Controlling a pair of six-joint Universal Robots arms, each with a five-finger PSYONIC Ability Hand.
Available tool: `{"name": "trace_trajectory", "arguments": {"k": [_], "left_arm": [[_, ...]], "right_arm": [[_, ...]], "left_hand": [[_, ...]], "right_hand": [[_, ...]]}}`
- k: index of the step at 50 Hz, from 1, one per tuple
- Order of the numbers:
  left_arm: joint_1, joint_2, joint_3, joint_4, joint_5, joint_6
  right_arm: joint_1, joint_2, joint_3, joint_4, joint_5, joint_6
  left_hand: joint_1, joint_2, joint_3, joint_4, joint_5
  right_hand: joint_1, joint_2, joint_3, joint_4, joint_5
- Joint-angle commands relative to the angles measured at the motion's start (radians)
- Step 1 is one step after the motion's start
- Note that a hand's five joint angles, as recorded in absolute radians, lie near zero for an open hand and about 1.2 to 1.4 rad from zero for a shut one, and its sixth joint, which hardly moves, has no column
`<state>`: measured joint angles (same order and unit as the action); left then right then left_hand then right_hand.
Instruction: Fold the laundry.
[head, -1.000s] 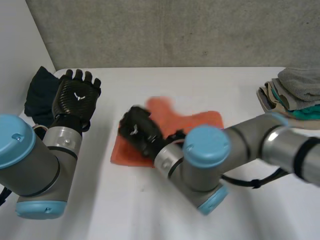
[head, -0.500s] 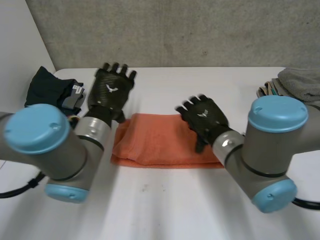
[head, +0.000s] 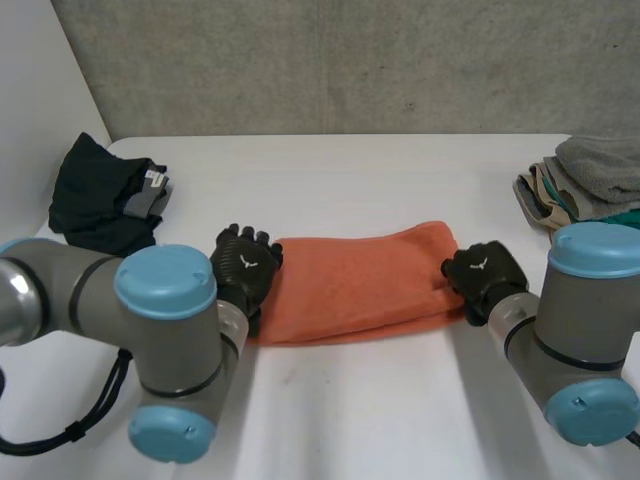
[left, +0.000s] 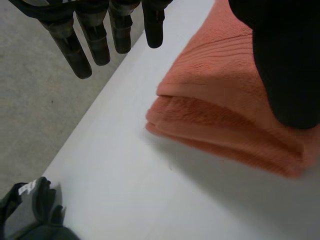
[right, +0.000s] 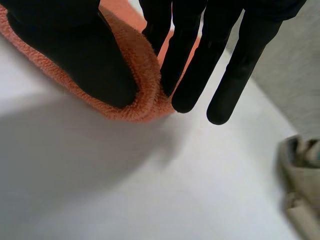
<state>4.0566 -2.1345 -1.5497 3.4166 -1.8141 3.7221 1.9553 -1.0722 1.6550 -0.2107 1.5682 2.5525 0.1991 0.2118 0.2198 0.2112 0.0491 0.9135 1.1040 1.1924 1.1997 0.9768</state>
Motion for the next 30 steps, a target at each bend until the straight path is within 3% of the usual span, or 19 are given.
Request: {"name": "trace_trajectory", "arguments": {"k": [1,4,8,12,16,17,18,19,20,25,30], "left_arm": [[-0.041,0.166,-0.089,0.004,-0.002,-0.022],[-0.038,0.246,-0.113,0.006,-0.005,-0.027],[-0.015,0.307,-0.133,0.003,-0.007,-0.022],[0.037,0.335,-0.156,0.004,-0.007,-0.024],[0.088,0.34,-0.168,0.006,-0.005,-0.028],[0.093,0.338,-0.167,0.006,-0.004,-0.03],[0.1,0.334,-0.164,0.009,-0.004,-0.033],[0.1,0.329,-0.159,0.012,-0.001,-0.034],[0.102,0.329,-0.156,0.013,0.001,-0.037],[0.099,0.286,-0.086,0.05,0.009,-0.088],[0.068,0.206,0.02,0.075,0.045,-0.148]], "right_arm": [[0.016,-0.038,-0.037,-0.036,0.053,-0.241],[0.083,-0.032,-0.104,-0.056,0.053,-0.3],[0.264,-0.008,-0.187,-0.082,0.021,-0.311],[0.397,0.089,-0.218,-0.136,-0.133,-0.31],[0.433,0.167,-0.23,-0.131,-0.233,-0.314],[0.435,0.176,-0.233,-0.128,-0.231,-0.311],[0.435,0.182,-0.235,-0.125,-0.224,-0.307],[0.435,0.186,-0.235,-0.124,-0.218,-0.304],[0.433,0.176,-0.235,-0.122,-0.208,-0.29],[0.386,0.094,-0.23,-0.13,-0.168,-0.086],[0.246,-0.053,-0.21,-0.075,-0.132,0.3]], "left_hand": [[0.02,0.008,0.0,0.008,-0.004],[0.011,-0.001,-0.009,-0.001,-0.013],[0.009,-0.004,-0.012,-0.004,-0.016],[0.009,-0.004,-0.012,-0.004,-0.016],[0.006,-0.007,-0.015,-0.007,-0.019],[0.006,-0.007,-0.015,-0.007,-0.019],[0.003,-0.01,-0.018,-0.009,-0.022],[0.003,-0.01,-0.018,-0.009,-0.022],[0.0,-0.013,-0.021,-0.012,-0.025],[-0.003,-0.016,-0.024,-0.015,-0.028],[-0.003,-0.016,-0.024,-0.015,-0.028]], "right_hand": [[0.483,0.292,0.204,0.197,0.245],[0.483,0.292,0.204,0.197,0.245],[0.483,0.292,0.204,0.197,0.245],[0.483,0.292,0.204,0.197,0.245],[0.483,0.292,0.204,0.197,0.245],[0.44,0.25,0.161,0.154,0.202],[0.207,0.017,-0.072,-0.079,-0.031],[-0.103,-0.294,-0.382,-0.389,-0.341],[-0.739,-0.929,-1.018,-1.025,-0.977],[-0.739,-0.929,-1.018,-1.025,-0.977],[-0.739,-0.929,-1.018,-1.025,-0.977]]}}
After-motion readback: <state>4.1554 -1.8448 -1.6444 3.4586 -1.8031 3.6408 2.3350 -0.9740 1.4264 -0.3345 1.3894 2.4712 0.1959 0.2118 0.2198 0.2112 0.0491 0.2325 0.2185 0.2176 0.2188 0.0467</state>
